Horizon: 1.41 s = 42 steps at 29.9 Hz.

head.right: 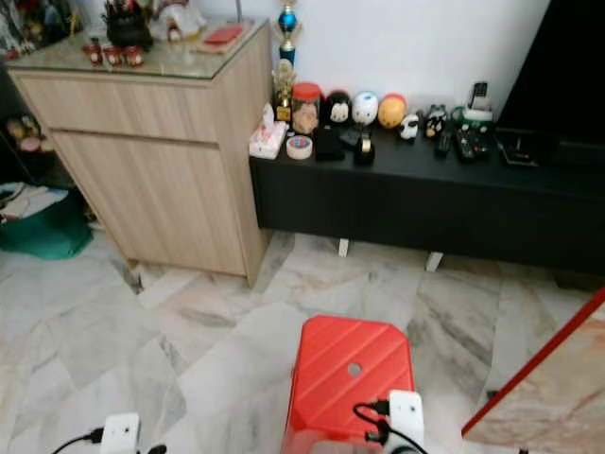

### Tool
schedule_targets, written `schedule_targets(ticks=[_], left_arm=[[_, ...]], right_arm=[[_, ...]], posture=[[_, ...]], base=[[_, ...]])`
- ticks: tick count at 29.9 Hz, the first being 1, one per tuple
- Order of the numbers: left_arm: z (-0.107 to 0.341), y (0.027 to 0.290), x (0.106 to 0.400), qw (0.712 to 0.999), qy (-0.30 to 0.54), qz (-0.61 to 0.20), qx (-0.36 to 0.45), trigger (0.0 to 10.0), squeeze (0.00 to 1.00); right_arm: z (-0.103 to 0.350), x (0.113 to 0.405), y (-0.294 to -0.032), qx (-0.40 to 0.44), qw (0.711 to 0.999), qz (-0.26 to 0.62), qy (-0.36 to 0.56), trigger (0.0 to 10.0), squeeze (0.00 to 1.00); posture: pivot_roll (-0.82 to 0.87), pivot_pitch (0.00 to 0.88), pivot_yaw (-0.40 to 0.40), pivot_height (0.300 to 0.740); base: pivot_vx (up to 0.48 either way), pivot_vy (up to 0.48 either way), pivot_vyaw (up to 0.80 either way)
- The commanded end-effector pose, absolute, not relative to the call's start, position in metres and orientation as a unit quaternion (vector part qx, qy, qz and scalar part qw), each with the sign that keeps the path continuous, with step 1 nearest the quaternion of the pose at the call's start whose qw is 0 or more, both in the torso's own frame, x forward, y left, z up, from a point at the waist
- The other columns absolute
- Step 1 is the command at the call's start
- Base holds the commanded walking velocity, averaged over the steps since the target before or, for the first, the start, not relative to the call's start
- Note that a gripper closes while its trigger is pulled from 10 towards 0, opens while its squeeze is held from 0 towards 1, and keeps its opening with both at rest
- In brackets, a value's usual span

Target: Hang keys on a hook

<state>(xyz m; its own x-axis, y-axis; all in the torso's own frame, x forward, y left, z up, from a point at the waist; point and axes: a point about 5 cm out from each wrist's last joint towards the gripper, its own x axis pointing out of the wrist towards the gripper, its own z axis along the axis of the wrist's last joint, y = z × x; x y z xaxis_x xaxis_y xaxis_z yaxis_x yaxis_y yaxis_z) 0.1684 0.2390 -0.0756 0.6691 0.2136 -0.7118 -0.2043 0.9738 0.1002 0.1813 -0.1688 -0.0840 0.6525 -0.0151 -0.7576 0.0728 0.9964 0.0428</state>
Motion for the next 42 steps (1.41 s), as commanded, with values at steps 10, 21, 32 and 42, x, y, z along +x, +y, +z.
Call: schedule_targets(ticks=[10,21,32,42], left_arm=[[0.002,0.247,0.253,0.987,0.13,0.092,0.02,10.0,0.0],[0.021,0.222,0.244,0.998,0.039,0.048,0.032,10.0,0.0],[0.033,0.211,0.227,0.999,0.03,0.019,0.026,10.0,0.0],[0.045,0.204,0.23,0.999,0.023,-0.004,0.027,10.0,0.0]], right_arm=[[-0.028,0.259,-0.166,0.025,0.971,-0.013,0.238,10.0,0.0],[-0.006,0.268,-0.169,0.023,0.989,-0.035,0.142,10.0,0.0],[-0.003,0.256,-0.175,0.013,0.992,-0.049,0.116,10.0,0.0],[0.003,0.264,-0.176,0.018,0.992,-0.06,0.114,10.0,0.0]], posture=[[0.06,0.0,-0.022,0.74],[0.05,0.0,-0.032,0.74],[0.05,0.0,-0.033,0.74],[0.06,0.0,-0.035,0.74]], base=[[0.0,0.0,0.0],[0.0,0.0,0.0],[0.0,0.0,0.0],[0.0,0.0,0.0]])
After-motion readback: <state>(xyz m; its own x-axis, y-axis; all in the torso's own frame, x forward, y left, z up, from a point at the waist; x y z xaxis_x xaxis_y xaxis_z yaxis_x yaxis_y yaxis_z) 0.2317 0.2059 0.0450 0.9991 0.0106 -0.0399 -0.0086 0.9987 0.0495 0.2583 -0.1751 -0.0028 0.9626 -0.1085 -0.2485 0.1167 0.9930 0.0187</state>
